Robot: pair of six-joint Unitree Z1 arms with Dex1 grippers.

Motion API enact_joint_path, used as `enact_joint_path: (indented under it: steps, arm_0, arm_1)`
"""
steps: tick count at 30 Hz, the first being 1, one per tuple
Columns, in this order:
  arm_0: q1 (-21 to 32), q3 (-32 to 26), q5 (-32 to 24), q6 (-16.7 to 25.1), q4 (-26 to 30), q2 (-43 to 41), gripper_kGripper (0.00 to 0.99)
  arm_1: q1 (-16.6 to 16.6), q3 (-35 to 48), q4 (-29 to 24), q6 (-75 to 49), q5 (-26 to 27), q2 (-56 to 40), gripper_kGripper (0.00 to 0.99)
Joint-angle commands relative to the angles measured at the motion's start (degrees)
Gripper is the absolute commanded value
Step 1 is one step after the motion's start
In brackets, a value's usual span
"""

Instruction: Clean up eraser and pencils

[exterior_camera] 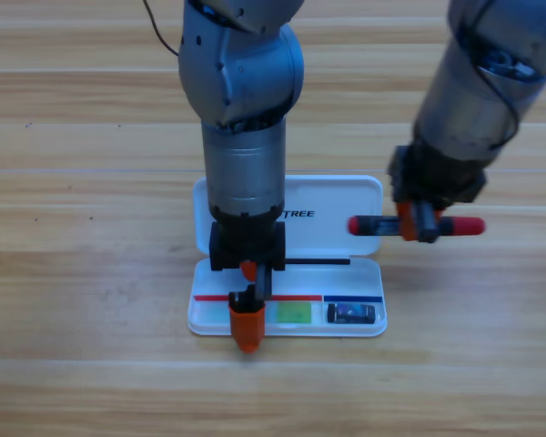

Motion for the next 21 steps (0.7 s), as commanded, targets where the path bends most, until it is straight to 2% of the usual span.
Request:
enact_joint_path:
  steps: [1, 6, 11, 21]
  arm_0:
    - [1.04, -1.17, 0.75, -0.41, 2.41, -5.65, 0.99]
    - [1.22, -1.96, 1.45, -0.41, 5.31, -15.84, 0.99]
    - [3.42, 0.94, 1.98, -0.23, 6.19, -22.79, 0.99]
    - [5.17, 5.51, 1.98, -0.15, 6.19, -24.63, 0.99]
  arm_1:
    - [5.37, -6.07, 2.23, 1.79, 0.01, 8.49, 0.0]
    - [6.61, -10.82, 3.28, 2.5, 0.01, 12.8, 0.0]
    - [6.78, -14.07, 3.9, 2.67, -0.08, 16.14, 0.0]
    - [6.96, -20.84, 4.77, 2.94, -0.34, 21.85, 0.0]
